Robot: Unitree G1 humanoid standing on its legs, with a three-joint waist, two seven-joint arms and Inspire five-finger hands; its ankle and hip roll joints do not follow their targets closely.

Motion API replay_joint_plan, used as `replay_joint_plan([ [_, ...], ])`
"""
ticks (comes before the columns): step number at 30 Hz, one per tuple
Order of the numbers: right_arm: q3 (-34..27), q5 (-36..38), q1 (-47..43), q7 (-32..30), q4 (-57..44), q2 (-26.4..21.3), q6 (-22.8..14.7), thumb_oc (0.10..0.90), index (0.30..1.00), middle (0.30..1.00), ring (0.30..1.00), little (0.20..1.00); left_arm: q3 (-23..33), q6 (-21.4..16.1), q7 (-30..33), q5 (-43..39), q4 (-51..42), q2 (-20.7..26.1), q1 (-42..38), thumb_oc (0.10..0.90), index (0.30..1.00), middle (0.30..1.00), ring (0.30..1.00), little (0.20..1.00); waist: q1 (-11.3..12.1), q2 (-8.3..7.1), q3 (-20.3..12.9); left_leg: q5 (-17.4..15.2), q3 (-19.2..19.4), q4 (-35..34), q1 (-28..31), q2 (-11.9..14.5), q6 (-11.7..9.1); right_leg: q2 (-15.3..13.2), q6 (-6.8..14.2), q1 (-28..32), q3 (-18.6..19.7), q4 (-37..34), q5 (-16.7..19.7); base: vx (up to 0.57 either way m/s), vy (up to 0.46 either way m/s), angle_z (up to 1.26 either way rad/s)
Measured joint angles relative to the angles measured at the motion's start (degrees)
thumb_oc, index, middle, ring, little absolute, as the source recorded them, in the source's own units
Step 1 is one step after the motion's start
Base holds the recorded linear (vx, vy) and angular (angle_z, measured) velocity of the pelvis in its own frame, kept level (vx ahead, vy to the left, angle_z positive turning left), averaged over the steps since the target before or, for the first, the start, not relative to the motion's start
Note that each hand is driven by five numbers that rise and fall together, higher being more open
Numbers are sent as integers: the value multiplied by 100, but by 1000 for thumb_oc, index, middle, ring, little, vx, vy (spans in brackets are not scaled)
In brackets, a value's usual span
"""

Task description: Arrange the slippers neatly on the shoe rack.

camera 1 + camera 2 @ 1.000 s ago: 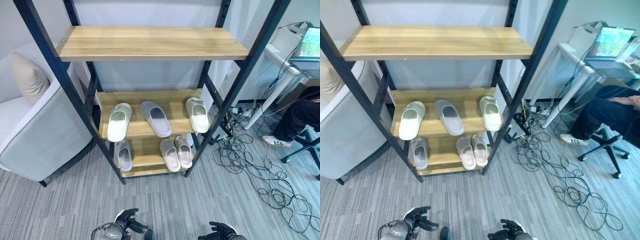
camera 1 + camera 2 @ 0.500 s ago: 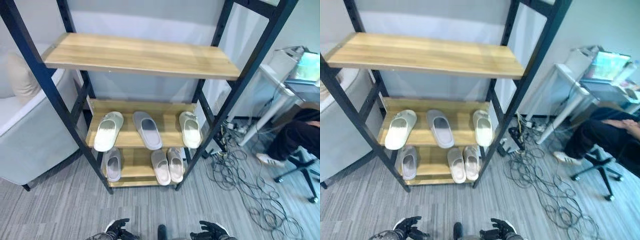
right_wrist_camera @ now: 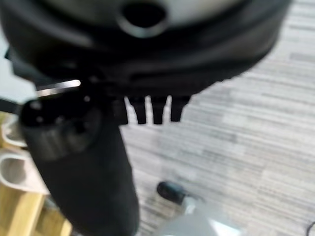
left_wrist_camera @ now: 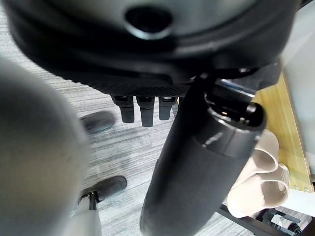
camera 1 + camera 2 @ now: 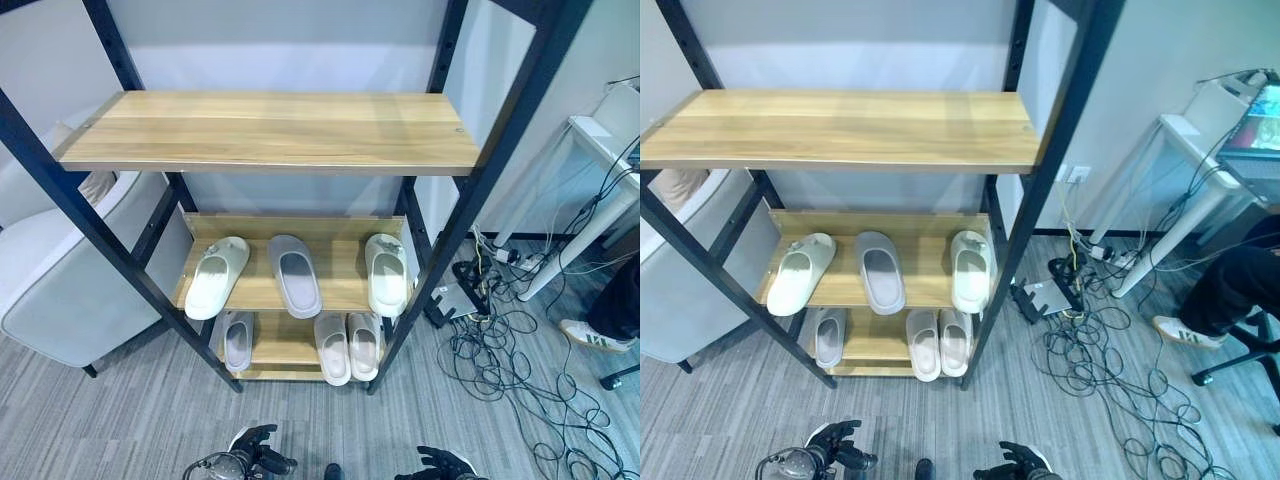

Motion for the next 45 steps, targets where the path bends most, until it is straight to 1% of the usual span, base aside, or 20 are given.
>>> replay_joint_plan([
  [4, -56, 0, -62, 0, 0, -67, -15, 800, 900, 900, 900, 900, 18, -2, -1, -1, 9, -51, 14, 800, 900, 900, 900, 900, -76, 205, -24, 188, -61, -164, 393, -55, 213, 88, 200, 309, 292, 11, -149, 139, 188, -48],
  [5, -37, -1, 4, -5, 5, -151, -6, 800, 900, 900, 900, 900, 12, -18, 3, -2, -21, -119, 39, 800, 900, 900, 900, 900, -89, 380, -109, 203, -51, -345, 572, -55, 526, 123, 258, 306, 393, 12, -173, 89, 170, -35],
  [8, -34, -5, -23, 11, -47, -84, 33, 800, 900, 900, 900, 900, 18, -14, 9, -4, -52, -57, -5, 800, 900, 900, 900, 900, -25, 297, -42, 221, 261, -602, 875, -185, 696, -39, 578, 149, 649, 486, -445, 61, 139, -43],
  [13, -41, -4, -165, 11, -66, 73, 29, 800, 900, 900, 900, 900, 46, -19, 23, -9, -49, 115, -44, 800, 900, 900, 900, 900, 83, 224, 49, 50, 480, -583, 1061, -351, 913, -211, 769, -137, 665, 1285, -798, 34, 81, -20],
  [15, -39, -4, -226, 13, -73, 156, 14, 800, 900, 900, 900, 900, 84, 5, 23, -8, -32, 199, -29, 800, 900, 900, 900, 900, 126, 227, 103, 16, 539, -579, 1115, -355, 960, -229, 769, -131, 605, 1335, -797, 25, 49, -24],
  [16, -38, -4, -266, 15, -73, 187, 14, 800, 900, 900, 900, 900, 87, 2, 29, -9, -43, 222, -1, 800, 900, 900, 900, 900, 164, 233, 122, 20, 591, -634, 1171, -340, 970, -252, 765, -122, 447, 1343, -817, 94, 92, -27],
  [17, -36, -5, -261, 15, -95, 229, 10, 800, 900, 900, 900, 900, 90, 1, 31, -10, -42, 247, 73, 800, 900, 900, 900, 900, 279, 234, 124, -72, 659, -631, 1217, -373, 1040, -506, 775, -96, 52, 1322, -819, 120, 102, -23],
  [18, -32, -5, -240, 17, -122, 249, 10, 800, 900, 900, 900, 900, 90, 1, 31, -9, -42, 252, 102, 800, 900, 900, 900, 900, 281, 198, 121, -69, 650, -649, 1220, -409, 1036, -639, 798, -90, 28, 1267, -819, 101, 61, -12],
  [22, 78, -10, -132, 20, -184, 292, 19, 800, 900, 900, 900, 900, 141, 13, 1, -33, -67, 288, 301, 800, 900, 900, 900, 900, 282, 148, 71, 80, 602, -912, 1373, -365, 882, -517, 813, 165, -24, 748, -674, 21, -24, 2],
  [24, 202, -9, 35, 21, -371, 301, 23, 800, 900, 900, 900, 900, 115, -2, 7, -29, -71, 264, 365, 800, 900, 900, 900, 900, 239, -32, -85, 108, 531, -907, 1386, -311, 762, -371, 729, 440, -24, 311, -540, 9, -116, 26],
  [26, 177, 6, 175, 16, -457, 296, 21, 800, 900, 900, 900, 900, 3, -13, -14, -18, -42, 195, 206, 800, 900, 900, 900, 900, 97, -60, -88, 105, 98, -273, 896, -242, 470, -309, 717, 544, -172, 290, -549, -81, -97, 112],
  [28, 159, 24, -75, 12, -458, 289, 18, 800, 900, 900, 900, 900, -121, -112, -5, -19, -32, 239, -104, 800, 900, 900, 900, 900, 134, -169, 12, 331, -4, 938, -93, -270, 77, -414, 354, 133, -252, 637, -689, -19, 33, 90],
  [29, 155, 72, -285, 7, -459, 265, -11, 800, 900, 900, 900, 900, -143, -86, -10, -16, 42, 238, -123, 800, 900, 900, 900, 900, 134, -187, 77, 349, 124, 1587, -488, -230, 81, -515, 269, 154, -274, 553, -525, 98, 139, 7],
  [30, 164, 90, -335, 7, -467, 262, -80, 800, 900, 900, 900, 900, -82, -87, 10, -18, 55, 245, -76, 800, 900, 900, 900, 900, 127, -182, 75, 144, 318, 1350, -344, 46, 383, -490, 177, 260, -185, 301, -425, 111, 139, -21],
  [33, 168, 99, -119, 4, -468, 140, -84, 800, 900, 900, 900, 900, -166, -97, 10, -11, 58, 121, 4, 800, 900, 900, 900, 900, 88, 0, -7, 260, 191, 153, 295, 670, 194, -308, 238, 263, -134, 228, -386, 140, 254, -6],
  [34, 169, 95, -64, 8, -461, 50, -60, 800, 900, 900, 900, 900, -195, -95, -10, -10, 44, 19, 13, 800, 900, 900, 900, 900, 73, 48, 2, 256, -67, -41, 473, 623, 198, -302, 356, 171, -43, 217, -294, 121, 263, -38],
  [36, 149, 93, -39, 8, -466, -73, -45, 800, 900, 900, 900, 900, -189, -82, -29, -6, 12, -156, 222, 800, 900, 900, 900, 900, -97, 163, 12, 260, 2, -956, 1425, 247, 256, -288, 471, 273, 157, 96, -148, 82, 296, -57],
  [37, 101, 94, 29, -1, -498, -121, -23, 800, 900, 900, 900, 900, -189, -91, -27, -7, -35, -203, 216, 800, 900, 900, 900, 900, -209, 251, 11, 77, 171, -917, 1552, 172, 340, -243, 530, 254, 140, 141, -147, 43, 267, -30],
  [41, 176, 93, 21, 21, -557, 75, -7, 800, 900, 900, 900, 900, -84, -103, -10, -15, -150, 8, 157, 800, 900, 900, 900, 900, -13, 43, 16, -24, 335, -915, 1586, -80, 527, -508, 727, 92, 327, 338, -149, 15, 121, -31],
  [45, 179, 94, 102, 79, -850, 241, 3, 800, 900, 900, 900, 900, 101, -98, 9, -17, -144, 238, 270, 800, 900, 900, 900, 900, 102, 43, -31, -113, 373, -920, 1611, -302, 650, -717, 914, 83, 380, 323, -129, 12, 107, -6],
])
